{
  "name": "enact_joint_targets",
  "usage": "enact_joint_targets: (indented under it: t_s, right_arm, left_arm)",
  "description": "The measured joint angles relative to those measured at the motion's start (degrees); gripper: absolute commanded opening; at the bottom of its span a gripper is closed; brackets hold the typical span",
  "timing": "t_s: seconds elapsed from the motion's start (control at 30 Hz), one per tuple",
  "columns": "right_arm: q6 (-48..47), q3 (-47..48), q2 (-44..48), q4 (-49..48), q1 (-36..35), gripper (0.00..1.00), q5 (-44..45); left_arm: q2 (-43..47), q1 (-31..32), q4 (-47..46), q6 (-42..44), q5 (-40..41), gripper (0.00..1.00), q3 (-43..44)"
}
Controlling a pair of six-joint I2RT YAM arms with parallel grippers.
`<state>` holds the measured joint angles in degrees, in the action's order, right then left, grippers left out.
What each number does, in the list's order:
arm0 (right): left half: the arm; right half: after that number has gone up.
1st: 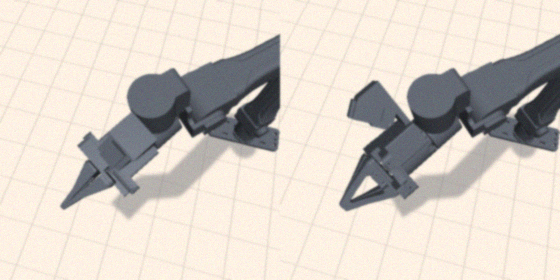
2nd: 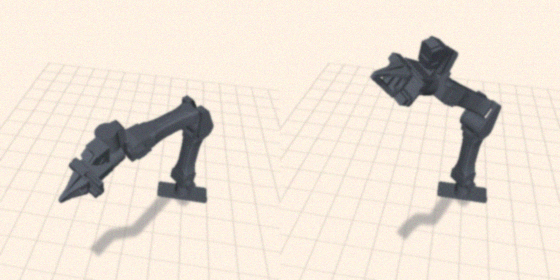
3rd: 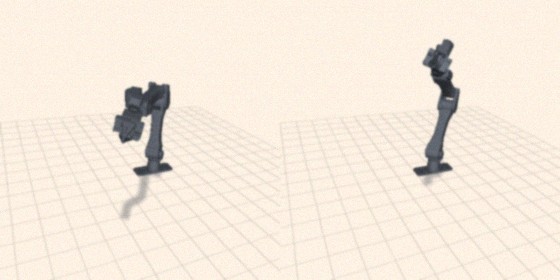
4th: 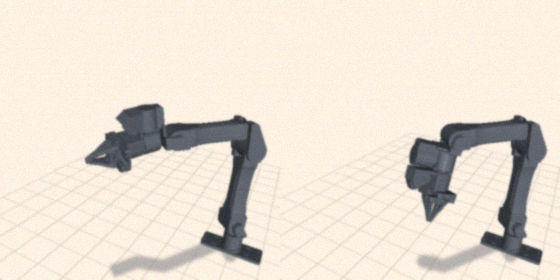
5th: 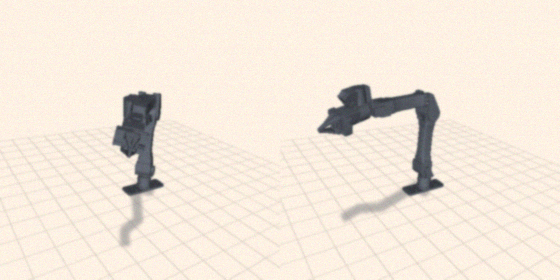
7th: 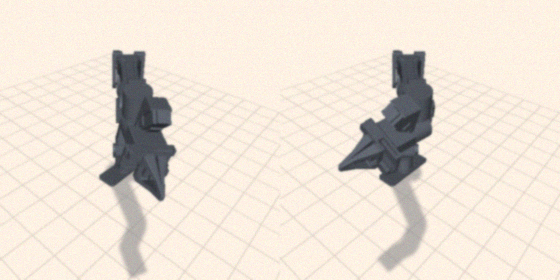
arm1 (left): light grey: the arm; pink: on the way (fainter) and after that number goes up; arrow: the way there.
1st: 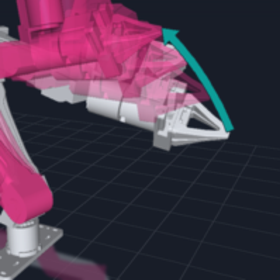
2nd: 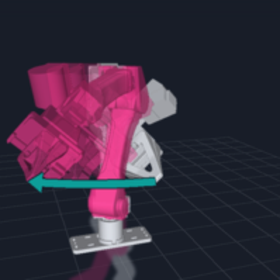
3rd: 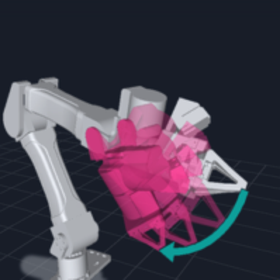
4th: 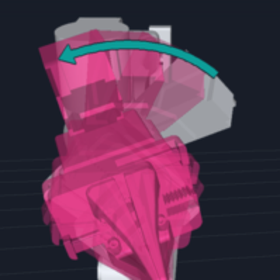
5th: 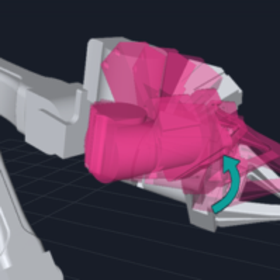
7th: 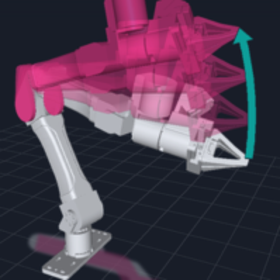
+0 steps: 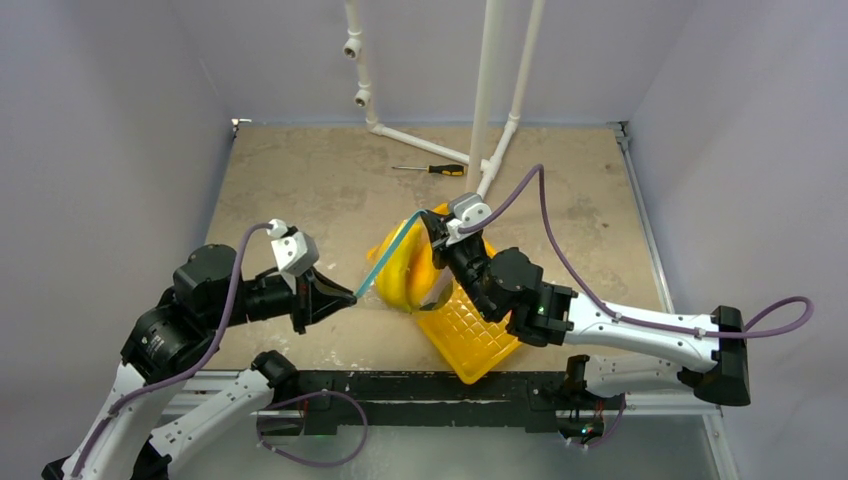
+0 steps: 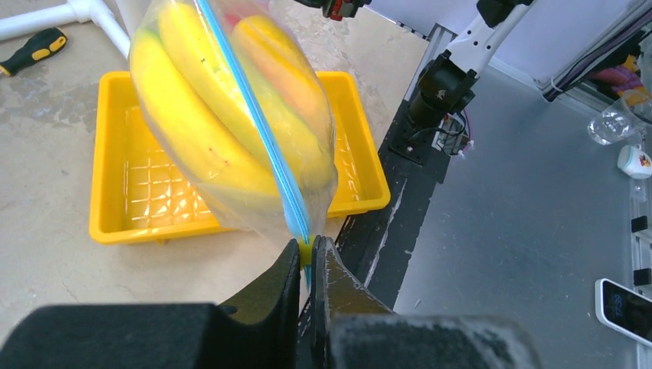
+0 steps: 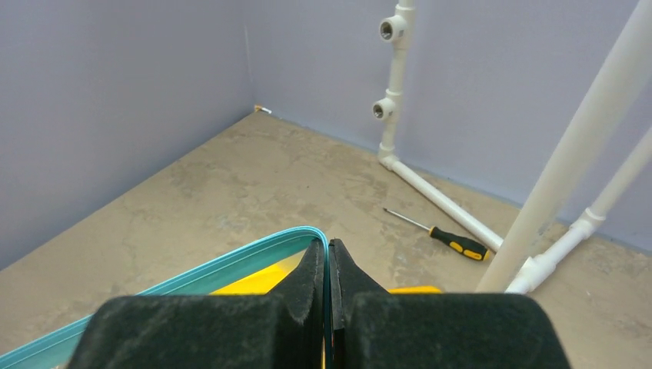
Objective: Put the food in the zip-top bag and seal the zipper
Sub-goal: Zip the zipper food storage bag.
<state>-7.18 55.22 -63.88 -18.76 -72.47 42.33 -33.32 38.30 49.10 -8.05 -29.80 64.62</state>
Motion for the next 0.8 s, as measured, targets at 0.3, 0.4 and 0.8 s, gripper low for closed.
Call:
enact_joint_targets:
  t_s: [0.3, 0.4, 0.8]
  right_arm:
    - [-2.5, -0.7, -0.3, -4.0, 0.3, 0.0, 1.3]
    - [-2.5, -0.7, -0.3, -4.3, 0.4, 0.0, 0.4]
    - [-3.8, -1.6, 0.4, -4.8, 3.7, 0.0, -1.8]
  left_arm:
    - [1.2, 0.0, 0.8, -2.0, 4.9, 0.0, 0.6]
    - [1.3, 0.0, 1.4, -2.7, 6.2, 0.0, 1.7]
    - [1.3, 0.2, 5.9, -4.6, 10.1, 0.34, 2.0]
